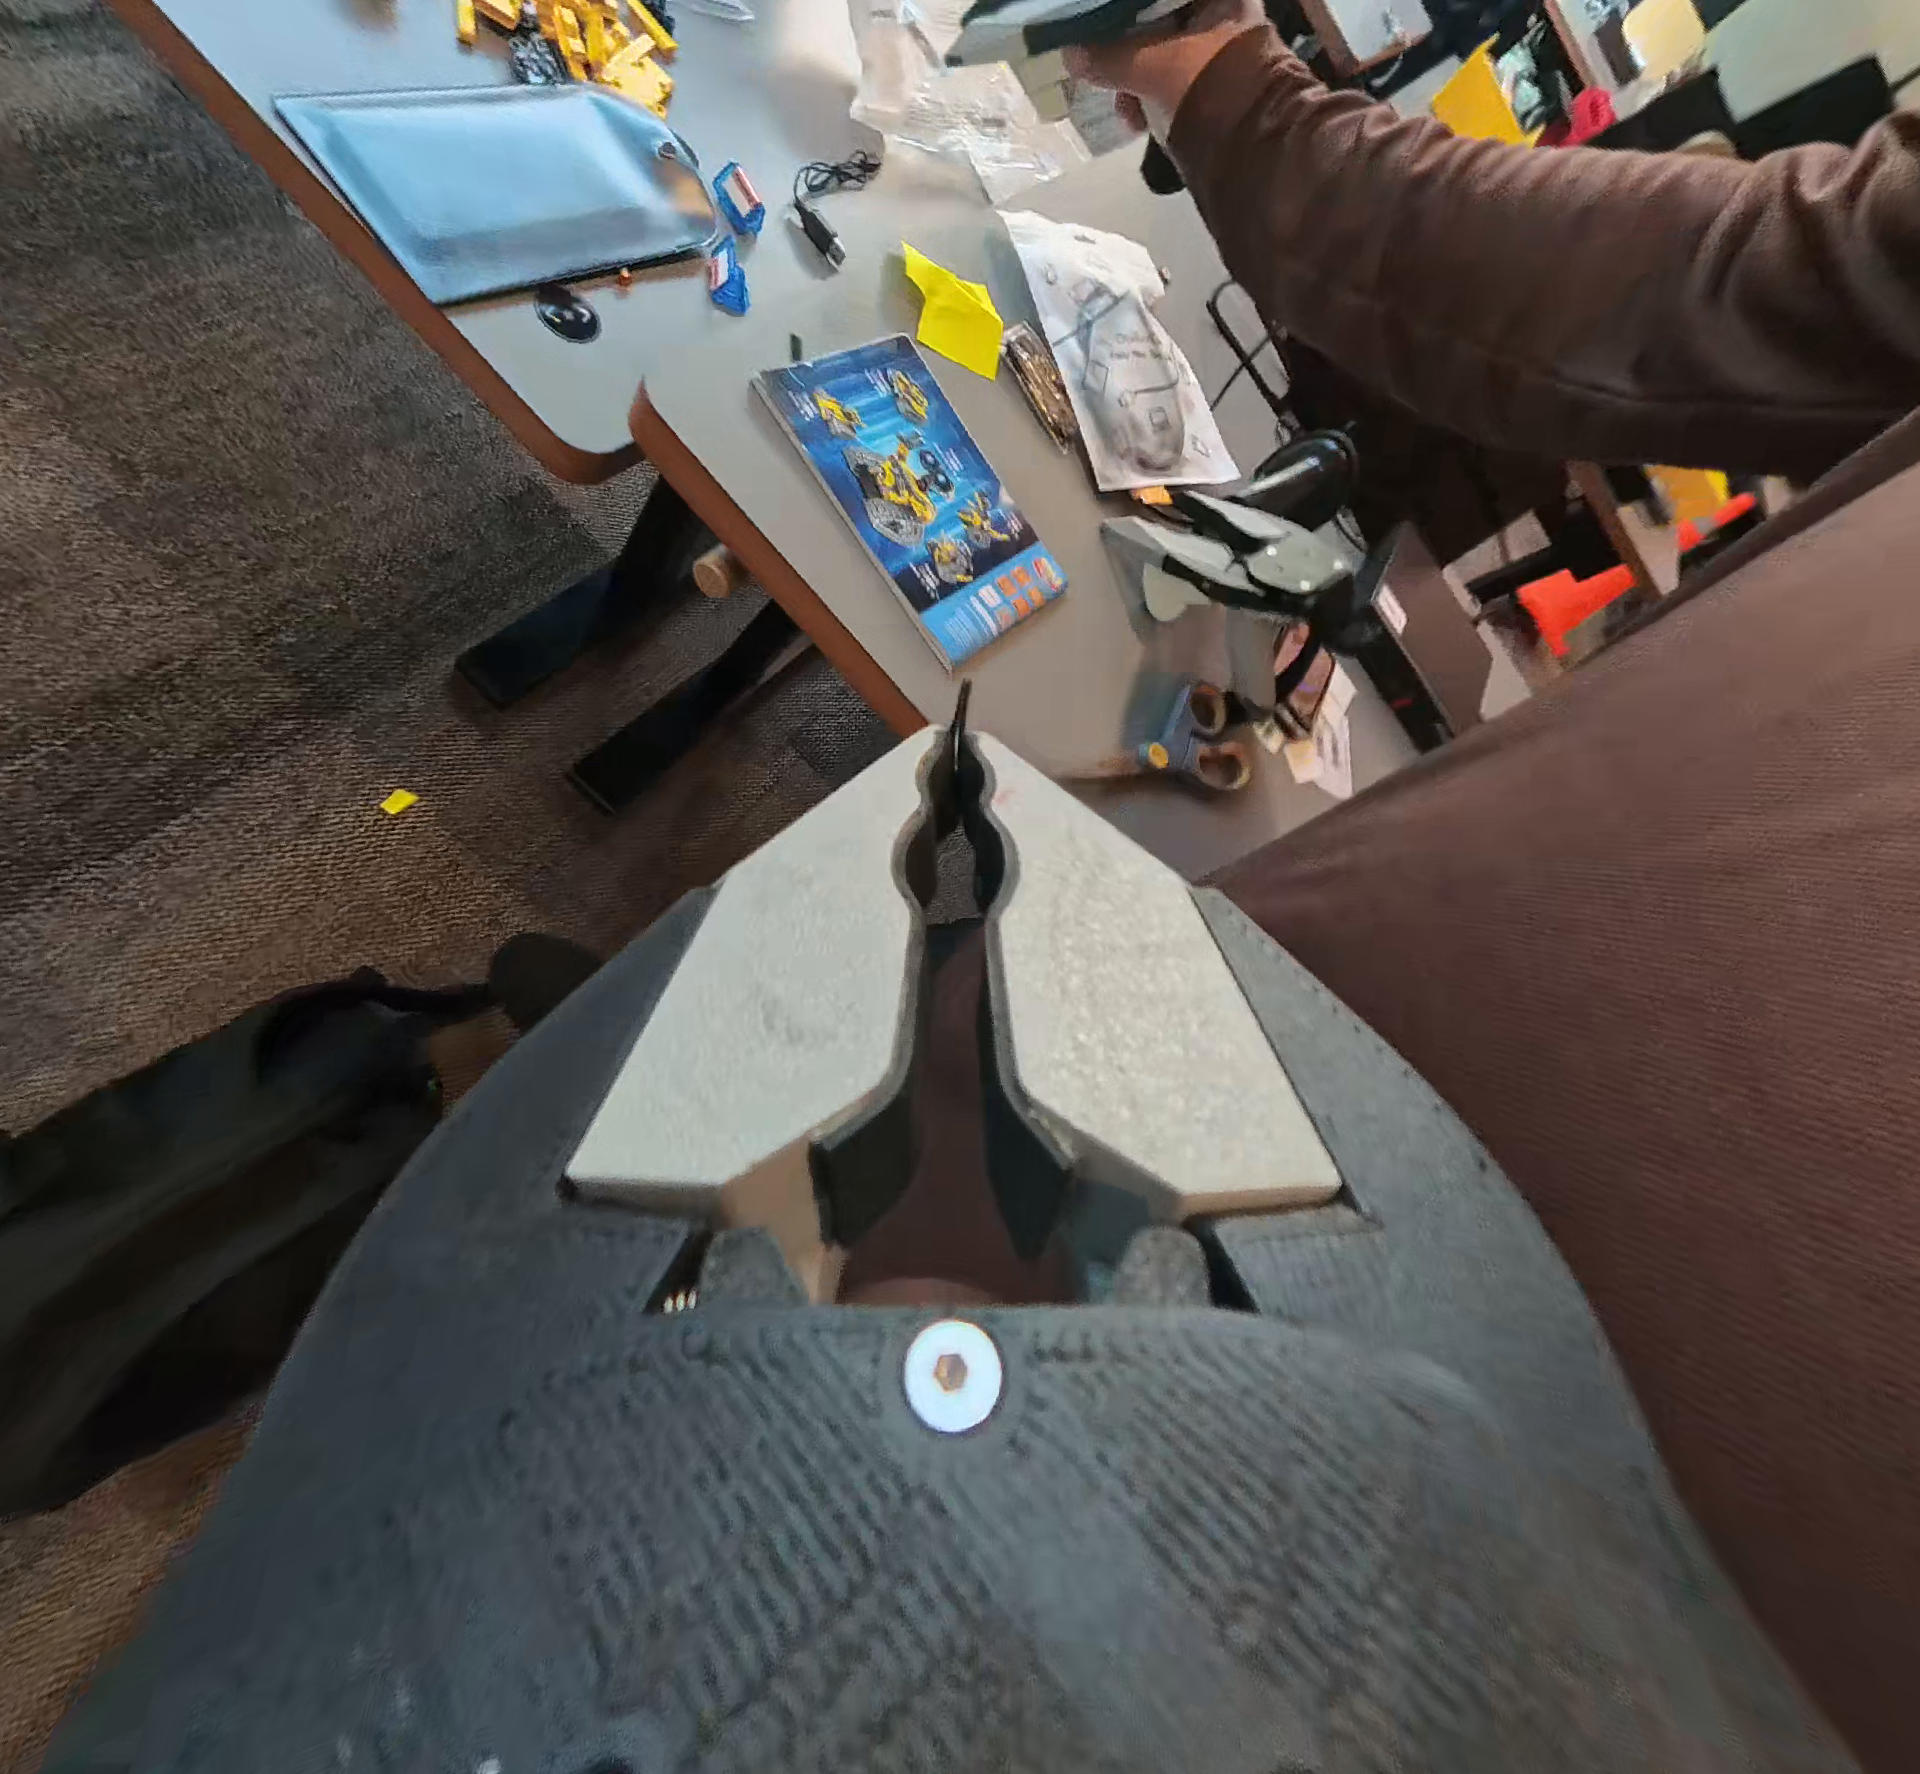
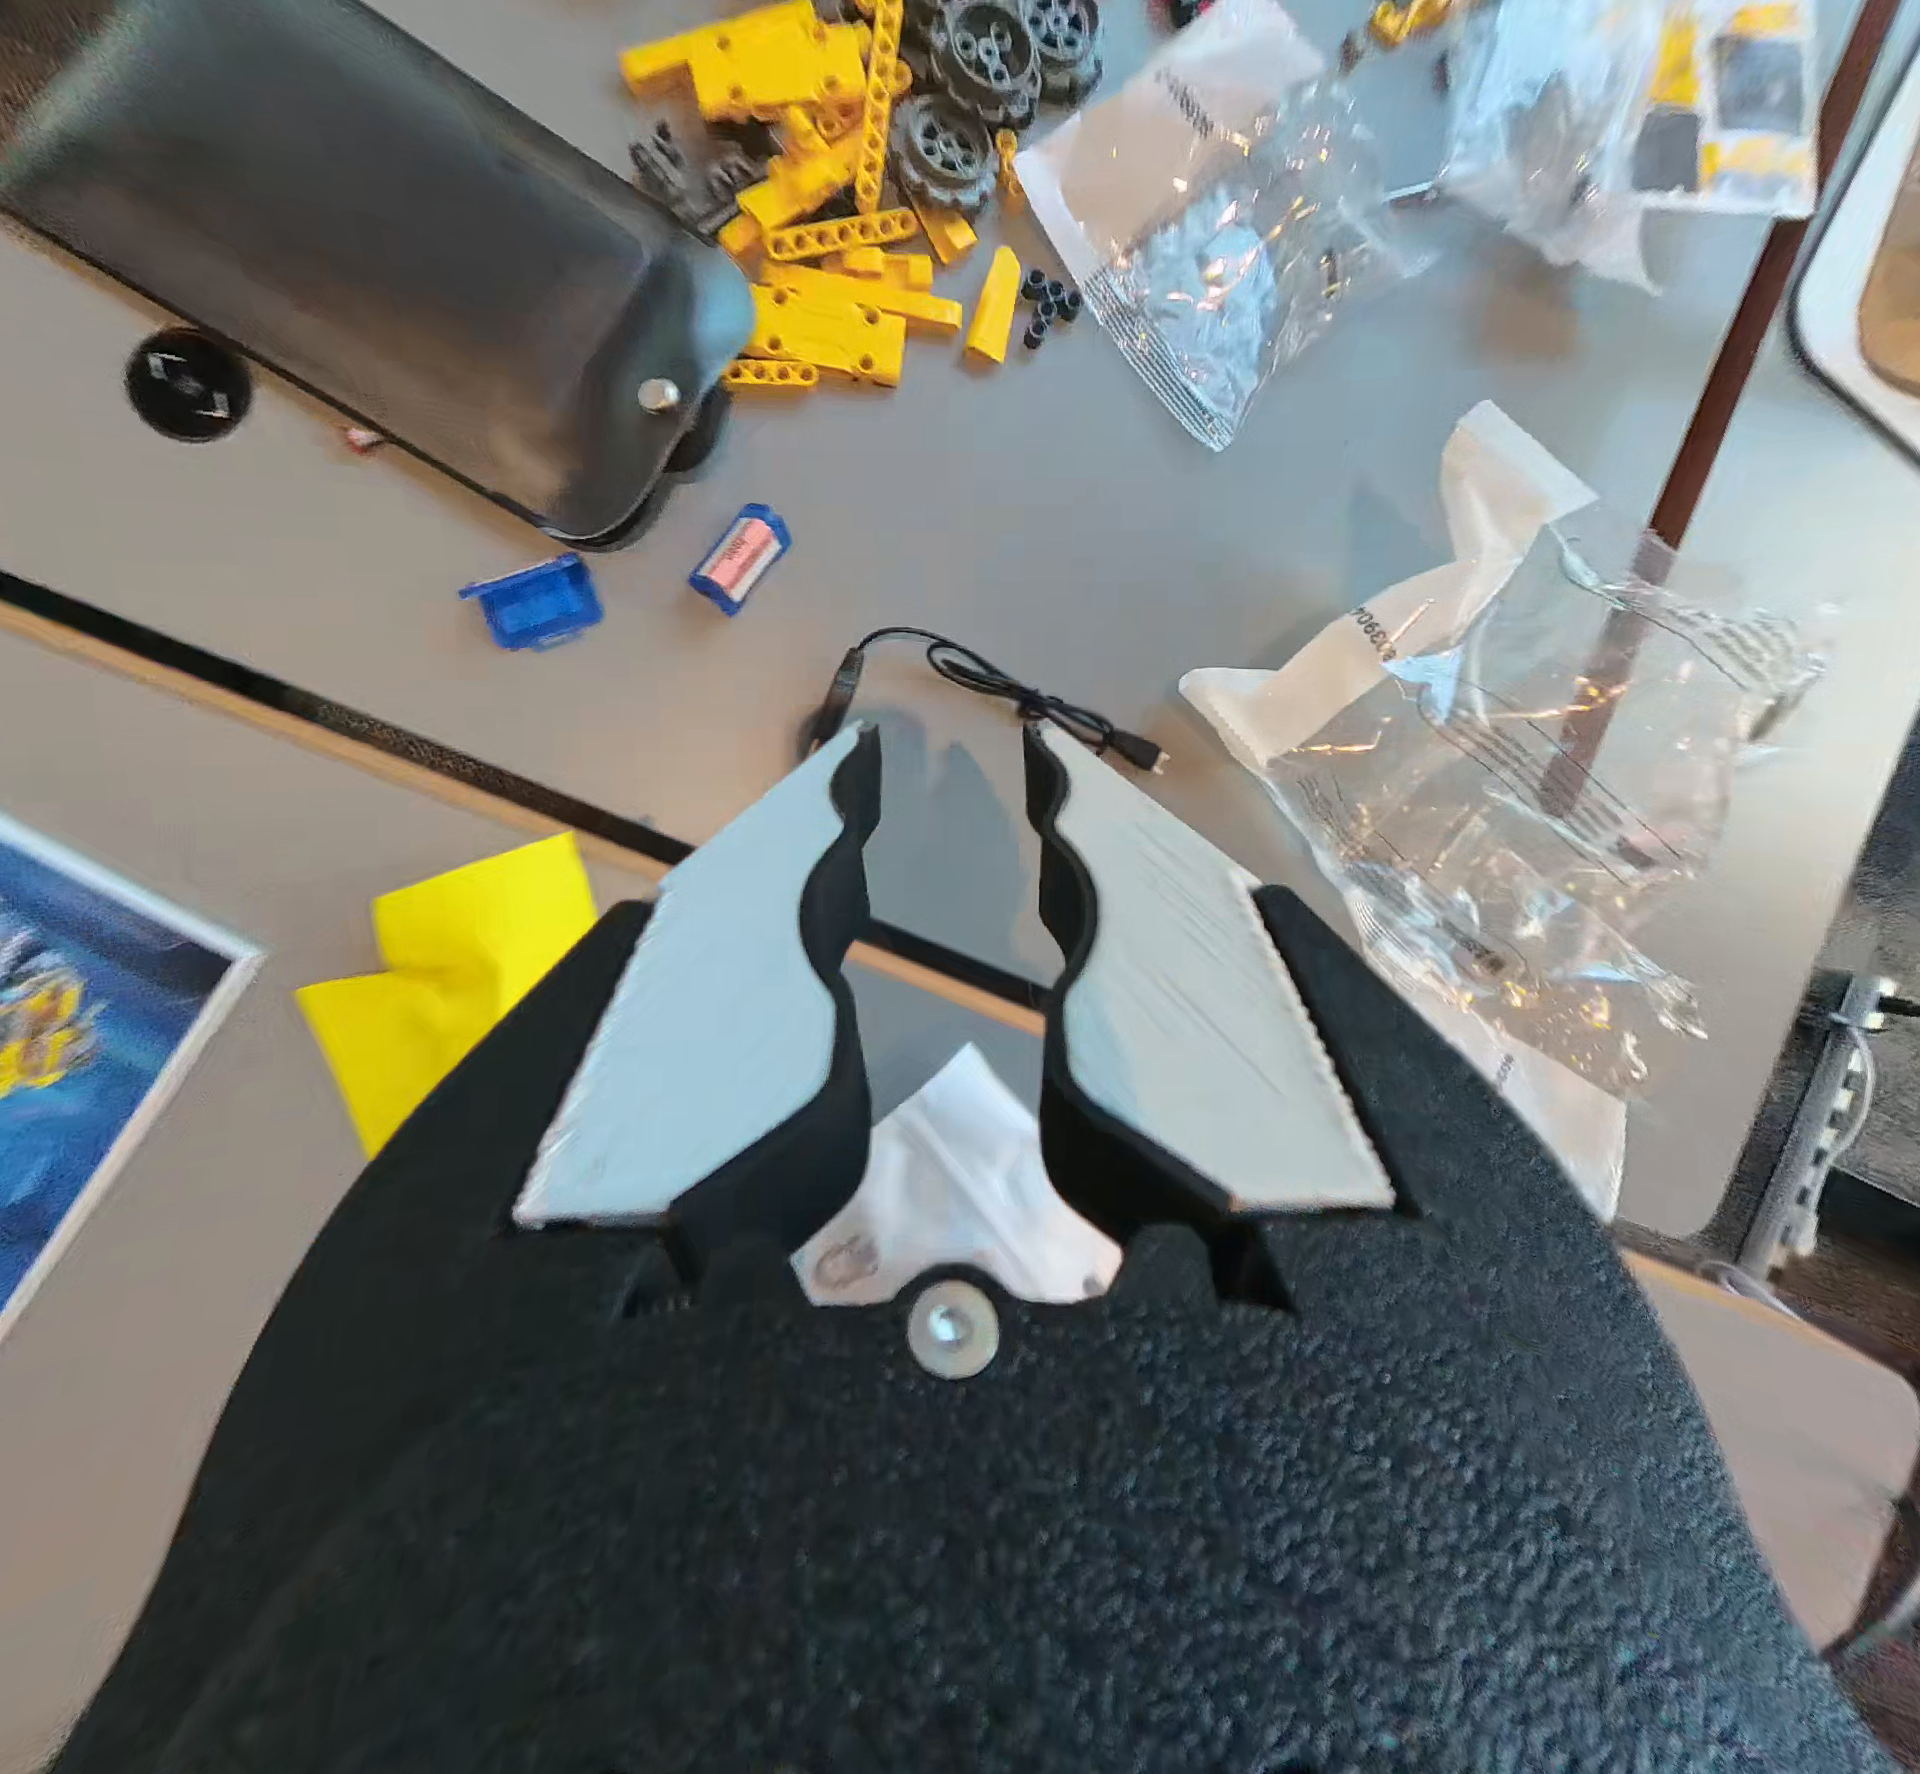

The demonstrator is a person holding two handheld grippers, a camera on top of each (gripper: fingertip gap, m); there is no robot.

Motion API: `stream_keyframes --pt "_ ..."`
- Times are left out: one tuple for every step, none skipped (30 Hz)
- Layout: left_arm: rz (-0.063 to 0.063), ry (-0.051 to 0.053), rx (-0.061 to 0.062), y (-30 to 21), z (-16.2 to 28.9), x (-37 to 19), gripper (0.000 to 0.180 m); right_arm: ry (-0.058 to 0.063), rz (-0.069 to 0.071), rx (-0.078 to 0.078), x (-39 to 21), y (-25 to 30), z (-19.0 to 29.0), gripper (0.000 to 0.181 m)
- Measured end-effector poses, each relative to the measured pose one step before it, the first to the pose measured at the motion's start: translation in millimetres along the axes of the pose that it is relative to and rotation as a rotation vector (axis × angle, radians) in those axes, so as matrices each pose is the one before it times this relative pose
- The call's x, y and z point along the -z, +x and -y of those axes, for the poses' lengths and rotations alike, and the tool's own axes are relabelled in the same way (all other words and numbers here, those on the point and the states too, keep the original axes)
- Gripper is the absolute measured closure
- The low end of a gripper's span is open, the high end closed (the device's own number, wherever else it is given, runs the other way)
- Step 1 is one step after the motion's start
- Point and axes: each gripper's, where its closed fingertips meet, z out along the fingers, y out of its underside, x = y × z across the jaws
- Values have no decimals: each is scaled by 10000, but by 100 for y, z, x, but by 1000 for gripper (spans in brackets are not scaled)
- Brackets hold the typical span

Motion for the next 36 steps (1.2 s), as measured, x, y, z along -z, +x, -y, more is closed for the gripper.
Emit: stream_keyframes --pt "-104 -45 251 -399 805 -759 180 -189 150 -38 -1227 496 -13 155" --pt "-80 -81 140 -295 735 -656 180 -102 81 -5 -1214 435 50 155" --pt "25 -121 -10 -456 839 -793 180 -27 61 -21 -947 210 115 155" --pt "60 -173 -110 -348 598 -534 180 18 100 -63 -832 3 125 155" --pt "73 -188 -119 -379 566 -486 180 50 134 -107 -741 -189 106 155" --pt "65 -173 -73 -400 547 -459 180 78 197 -106 -581 -393 103 155" --pt "60 -105 -38 -356 629 -332 180 92 162 -42 -420 -445 105 155" --pt "58 -25 -8 -292 719 -260 180 98 47 21 -222 -343 87 155" --pt "22 39 -4 -167 798 -225 180 138 3 43 -18 -307 169 155" --pt "-26 43 -38 0 736 -182 180 232 28 -15 225 -364 338 155" --pt "-16 -7 -91 44 613 -226 180 306 52 -92 455 -440 439 156" --pt "-11 -93 -146 74 403 -236 180 334 14 -120 730 -380 576 156" --pt "-55 -176 -180 110 297 -354 180 362 -44 -143 927 -308 631 156" --pt "-98 -207 -209 175 287 -396 180 362 -81 -188 1136 -255 656 156" --pt "-134 -180 -251 278 389 -378 180 384 -57 -203 1393 -320 721 156" --pt "-143 -154 -272 254 544 -359 180 441 11 -192 1511 -433 820 155" --pt "-176 -136 -266 303 592 -427 180 449 3 -167 1750 -482 852 155" --pt "-232 -89 -259 300 671 -489 180 418 -75 -111 1826 -450 818 155" --pt "-290 -91 -236 401 828 -585 180 372 -135 -48 1956 -418 695 153" --pt "-320 -93 -245 444 888 -646 180 359 -152 -48 2063 -402 604 153" --pt "-308 -92 -288 460 955 -698 180 325 -133 -59 2284 -422 459 152" --pt "-298 -122 -331 460 927 -713 180 245 -98 -9 2120 -506 299 151" --pt "-280 -149 -376 483 909 -713 180 169 -148 15 2095 -419 75 150" --pt "-272 -161 -428 489 894 -723 180 141 -203 -27 2046 -352 -98 150" --pt "-276 -171 -453 514 839 -702 180 161 -182 -91 1973 -438 -216 149" --pt "-267 -182 -413 533 609 -626 180 156 -79 -148 1755 -695 -353 149" --pt "-240 -201 -325 429 492 -648 180 101 44 -189 1562 -1041 -567 147" --pt "-209 -179 -208 332 298 -607 180 69 220 -152 1240 -1526 -510 144" --pt "-284 -98 -118 421 257 -615 180 95 324 -75 1037 -1878 -454 142" --pt "-338 -74 -47 507 201 -635 180 92 371 -21 819 -2093 -406 142" --pt "-395 -84 -47 628 215 -639 180 31 388 -55 534 -2125 -403 142" --pt "-398 -100 -140 723 247 -642 180 8 425 -148 116 -1976 -330 142" --pt "-330 -122 -284 708 334 -719 180 102 467 -253 110 -2146 -57 140" --pt "-293 -157 -356 743 298 -553 180 218 545 -302 16 -2164 194 138" --pt "-297 -131 -363 803 366 -438 180 263 430 -296 -83 -1874 326 137" --pt "-315 -69 -344 872 433 -324 180 263 231 -244 -87 -1523 379 135"
